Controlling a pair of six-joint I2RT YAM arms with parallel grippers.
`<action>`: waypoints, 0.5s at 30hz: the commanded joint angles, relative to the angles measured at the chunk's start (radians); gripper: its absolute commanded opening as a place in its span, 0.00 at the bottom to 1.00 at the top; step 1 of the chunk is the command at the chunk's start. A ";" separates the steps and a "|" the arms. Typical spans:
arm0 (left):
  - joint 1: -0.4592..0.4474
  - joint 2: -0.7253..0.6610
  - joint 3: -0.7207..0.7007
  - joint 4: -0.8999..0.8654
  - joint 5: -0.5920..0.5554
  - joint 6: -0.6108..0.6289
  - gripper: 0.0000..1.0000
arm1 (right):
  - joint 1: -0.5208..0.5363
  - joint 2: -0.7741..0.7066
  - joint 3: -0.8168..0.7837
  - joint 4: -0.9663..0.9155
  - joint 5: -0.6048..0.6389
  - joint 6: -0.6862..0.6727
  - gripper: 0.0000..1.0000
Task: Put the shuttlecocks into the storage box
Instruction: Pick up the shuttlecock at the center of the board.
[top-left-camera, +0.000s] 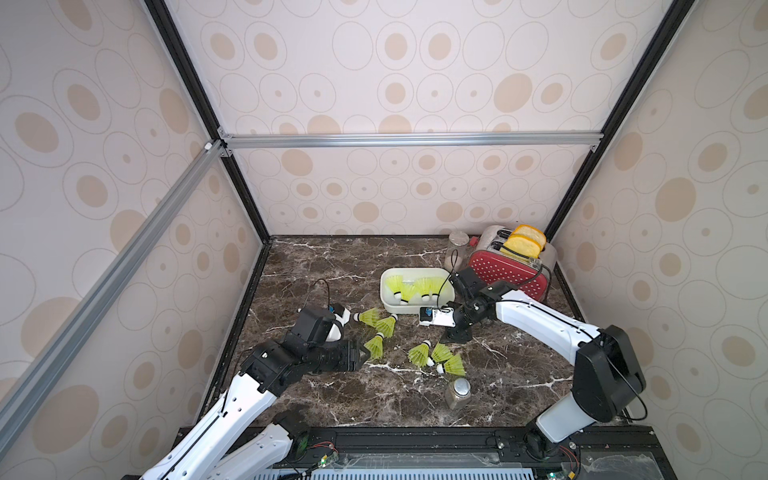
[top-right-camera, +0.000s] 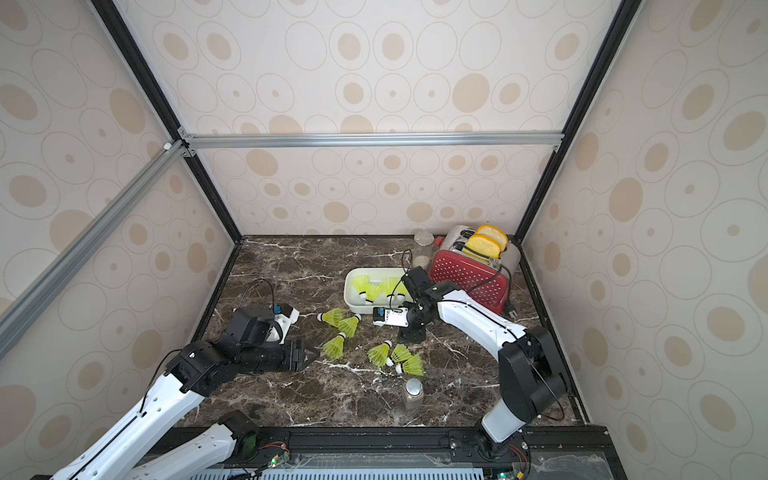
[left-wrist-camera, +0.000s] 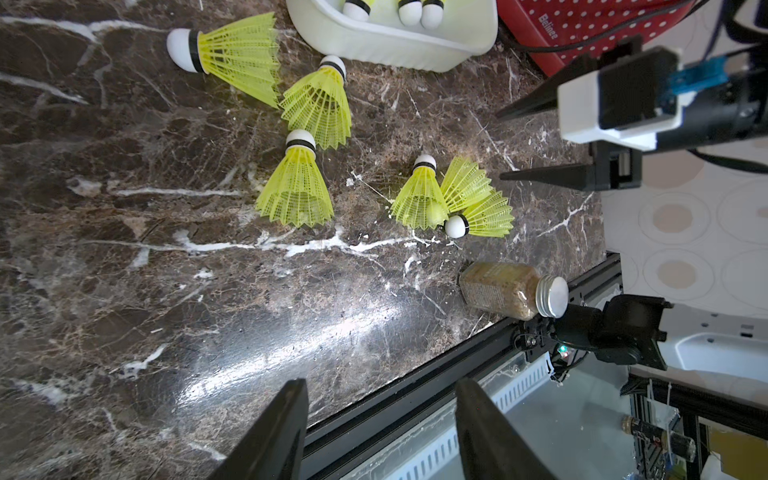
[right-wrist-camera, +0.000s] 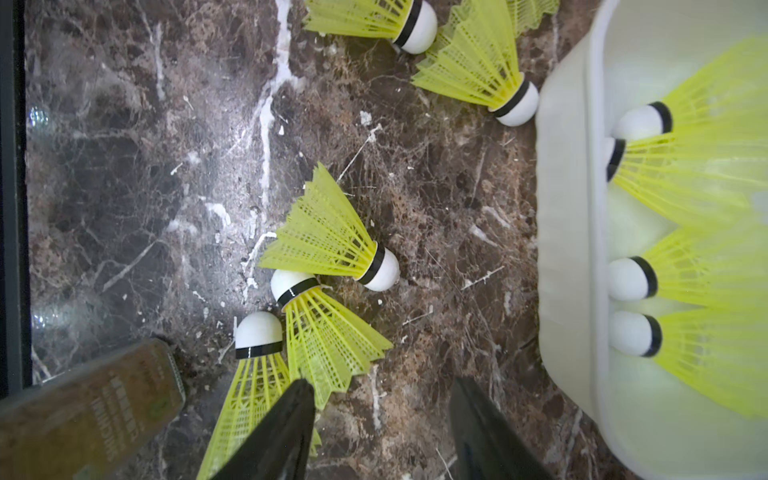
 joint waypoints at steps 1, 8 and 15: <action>-0.003 -0.050 -0.014 -0.017 0.023 0.056 0.59 | 0.021 0.058 0.029 -0.002 -0.032 -0.137 0.58; -0.003 -0.102 -0.035 -0.030 0.034 0.062 0.59 | 0.069 0.143 0.043 0.097 0.039 -0.206 0.57; -0.003 -0.112 -0.026 -0.045 0.040 0.067 0.59 | 0.079 0.198 0.054 0.064 0.035 -0.290 0.55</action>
